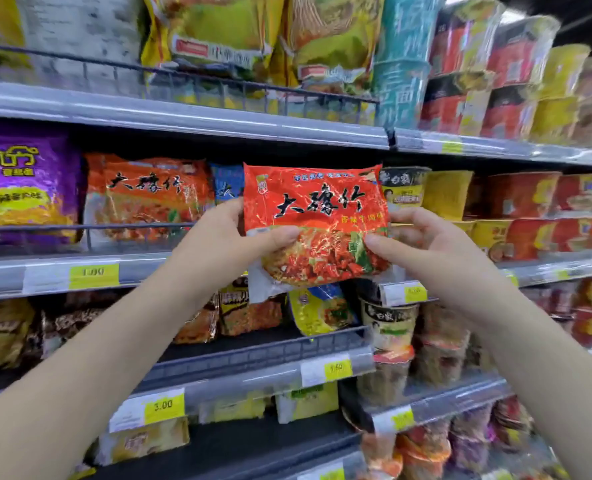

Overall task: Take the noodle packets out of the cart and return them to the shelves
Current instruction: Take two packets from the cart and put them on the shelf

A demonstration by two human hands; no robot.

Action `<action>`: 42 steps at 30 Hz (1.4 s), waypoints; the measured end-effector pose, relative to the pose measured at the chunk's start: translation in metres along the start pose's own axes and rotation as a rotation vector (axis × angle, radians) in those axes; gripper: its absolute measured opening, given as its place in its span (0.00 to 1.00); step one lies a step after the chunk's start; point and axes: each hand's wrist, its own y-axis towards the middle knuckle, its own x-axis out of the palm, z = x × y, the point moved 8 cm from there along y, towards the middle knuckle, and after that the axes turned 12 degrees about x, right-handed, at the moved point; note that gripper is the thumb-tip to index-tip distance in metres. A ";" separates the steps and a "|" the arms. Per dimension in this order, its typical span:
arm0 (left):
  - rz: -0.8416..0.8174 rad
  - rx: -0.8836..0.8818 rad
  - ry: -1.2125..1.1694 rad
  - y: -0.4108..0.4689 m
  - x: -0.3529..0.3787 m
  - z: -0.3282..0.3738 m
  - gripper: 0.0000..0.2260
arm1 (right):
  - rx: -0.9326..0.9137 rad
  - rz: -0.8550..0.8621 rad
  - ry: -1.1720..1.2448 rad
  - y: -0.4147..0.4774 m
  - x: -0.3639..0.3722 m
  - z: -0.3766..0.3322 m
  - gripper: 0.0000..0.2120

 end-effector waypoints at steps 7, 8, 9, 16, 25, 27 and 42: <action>-0.011 -0.028 0.042 0.042 0.012 -0.005 0.14 | -0.030 0.012 -0.063 0.045 -0.011 0.002 0.13; -0.008 -0.027 0.049 0.047 0.011 -0.006 0.13 | -0.035 0.026 -0.066 0.052 -0.012 0.003 0.13; -0.009 -0.030 0.056 0.052 0.010 -0.007 0.12 | -0.040 0.045 -0.074 0.058 -0.012 0.003 0.14; -0.039 -0.035 0.151 0.100 0.014 -0.018 0.10 | -0.094 0.167 -0.172 0.104 -0.021 -0.006 0.18; -0.008 -0.140 0.156 0.141 0.024 -0.042 0.08 | -0.085 0.138 -0.271 0.160 -0.018 0.004 0.18; 0.046 -0.141 0.172 0.149 0.021 -0.042 0.05 | -0.113 0.173 -0.322 0.170 -0.019 -0.003 0.17; 0.085 -0.120 0.785 0.179 0.034 -0.061 0.22 | -0.145 0.131 -0.778 0.195 0.023 0.002 0.16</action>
